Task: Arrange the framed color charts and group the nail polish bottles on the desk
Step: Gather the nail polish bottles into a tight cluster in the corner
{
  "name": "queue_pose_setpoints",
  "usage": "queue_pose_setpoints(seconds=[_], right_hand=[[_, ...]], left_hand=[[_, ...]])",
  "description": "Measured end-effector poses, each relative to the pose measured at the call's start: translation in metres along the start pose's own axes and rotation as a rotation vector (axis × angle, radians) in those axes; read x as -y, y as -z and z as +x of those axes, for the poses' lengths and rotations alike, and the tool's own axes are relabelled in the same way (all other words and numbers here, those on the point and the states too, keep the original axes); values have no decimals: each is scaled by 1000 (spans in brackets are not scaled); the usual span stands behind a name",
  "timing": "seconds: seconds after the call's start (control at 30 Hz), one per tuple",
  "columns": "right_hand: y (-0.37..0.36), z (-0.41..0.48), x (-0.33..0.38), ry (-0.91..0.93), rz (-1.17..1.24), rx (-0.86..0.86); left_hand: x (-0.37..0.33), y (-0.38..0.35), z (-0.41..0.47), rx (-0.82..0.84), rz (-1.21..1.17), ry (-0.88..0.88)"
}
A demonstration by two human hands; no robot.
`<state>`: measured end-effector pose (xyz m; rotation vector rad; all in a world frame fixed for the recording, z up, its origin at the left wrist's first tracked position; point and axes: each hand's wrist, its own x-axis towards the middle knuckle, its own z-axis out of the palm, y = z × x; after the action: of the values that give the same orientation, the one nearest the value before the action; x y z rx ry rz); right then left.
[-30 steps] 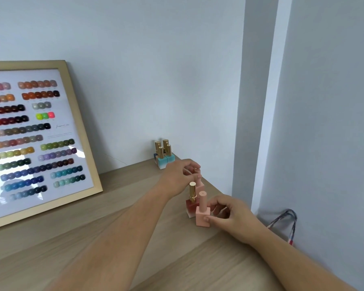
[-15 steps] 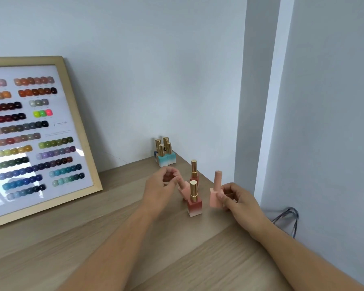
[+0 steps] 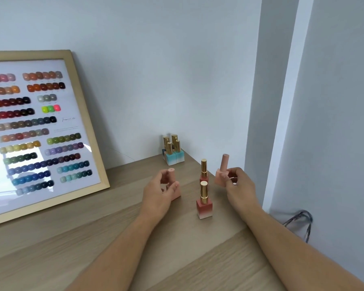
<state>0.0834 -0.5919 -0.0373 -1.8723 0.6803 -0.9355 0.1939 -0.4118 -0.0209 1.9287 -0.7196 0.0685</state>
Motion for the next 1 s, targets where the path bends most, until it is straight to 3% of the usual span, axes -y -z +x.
queue_pose_setpoints(seconds=[0.17,0.57,0.77,1.0], right_hand=[[-13,18,0,2,-12,-5],[-56,71,0,28,73,47],[-80,99,-1,28,112,157],[-97,117,-1,133,-4,293]], left_hand=[[12,-1,-2,50,47,55],[26,-21,51,-51,37,93],[34,-32,89,-89,42,85],[42,-38,114,-110,40,81]])
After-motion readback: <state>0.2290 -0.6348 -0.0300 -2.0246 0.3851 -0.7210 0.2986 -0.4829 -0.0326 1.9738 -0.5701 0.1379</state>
